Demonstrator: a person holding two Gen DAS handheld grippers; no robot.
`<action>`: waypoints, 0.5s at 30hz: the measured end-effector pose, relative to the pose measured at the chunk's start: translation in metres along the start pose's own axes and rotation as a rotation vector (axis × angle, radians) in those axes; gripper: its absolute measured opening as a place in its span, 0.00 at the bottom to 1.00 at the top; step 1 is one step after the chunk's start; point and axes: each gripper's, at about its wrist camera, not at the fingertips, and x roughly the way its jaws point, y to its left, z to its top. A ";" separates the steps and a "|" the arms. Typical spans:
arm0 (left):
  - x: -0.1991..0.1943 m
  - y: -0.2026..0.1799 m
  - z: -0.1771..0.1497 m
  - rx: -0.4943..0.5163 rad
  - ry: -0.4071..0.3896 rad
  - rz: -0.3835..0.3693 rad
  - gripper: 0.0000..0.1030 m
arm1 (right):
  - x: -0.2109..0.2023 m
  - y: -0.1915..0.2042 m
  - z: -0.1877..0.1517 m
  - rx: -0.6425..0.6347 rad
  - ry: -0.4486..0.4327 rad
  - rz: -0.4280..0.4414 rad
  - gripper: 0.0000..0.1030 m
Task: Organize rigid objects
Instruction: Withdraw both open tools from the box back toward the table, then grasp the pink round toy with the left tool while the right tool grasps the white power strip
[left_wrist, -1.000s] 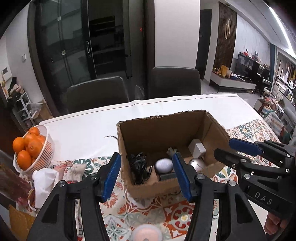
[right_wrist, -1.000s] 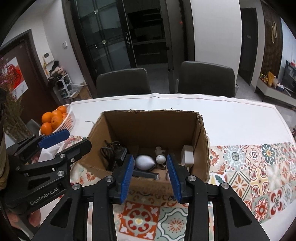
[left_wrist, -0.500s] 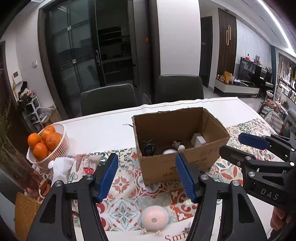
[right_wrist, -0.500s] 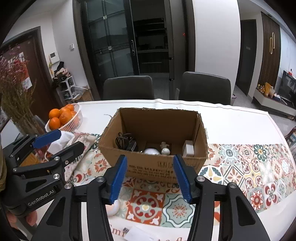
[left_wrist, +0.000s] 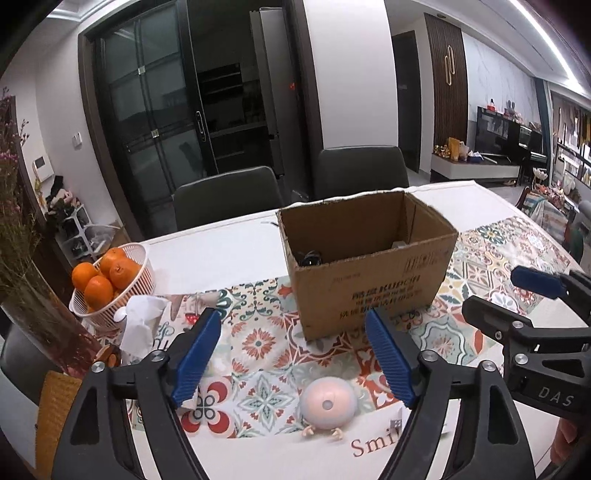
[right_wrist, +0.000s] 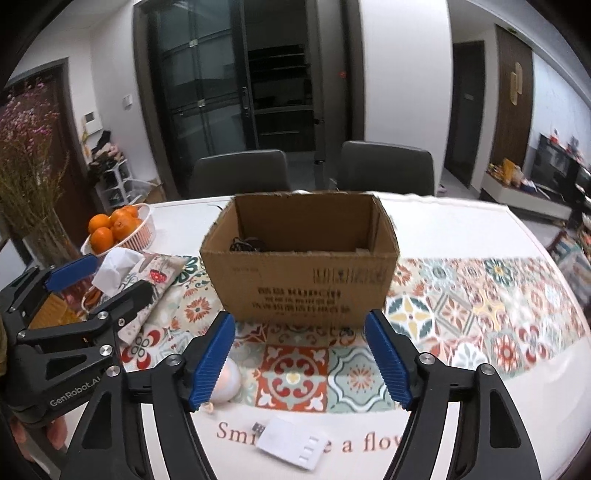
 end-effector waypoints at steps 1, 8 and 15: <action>0.000 0.000 -0.004 0.002 0.002 -0.008 0.80 | 0.000 -0.001 -0.003 0.015 0.003 -0.003 0.73; 0.004 0.002 -0.027 0.033 0.016 -0.016 0.82 | 0.003 0.002 -0.036 0.095 0.025 -0.029 0.73; 0.010 0.004 -0.046 0.075 0.038 -0.038 0.82 | 0.008 0.008 -0.060 0.147 0.056 -0.042 0.73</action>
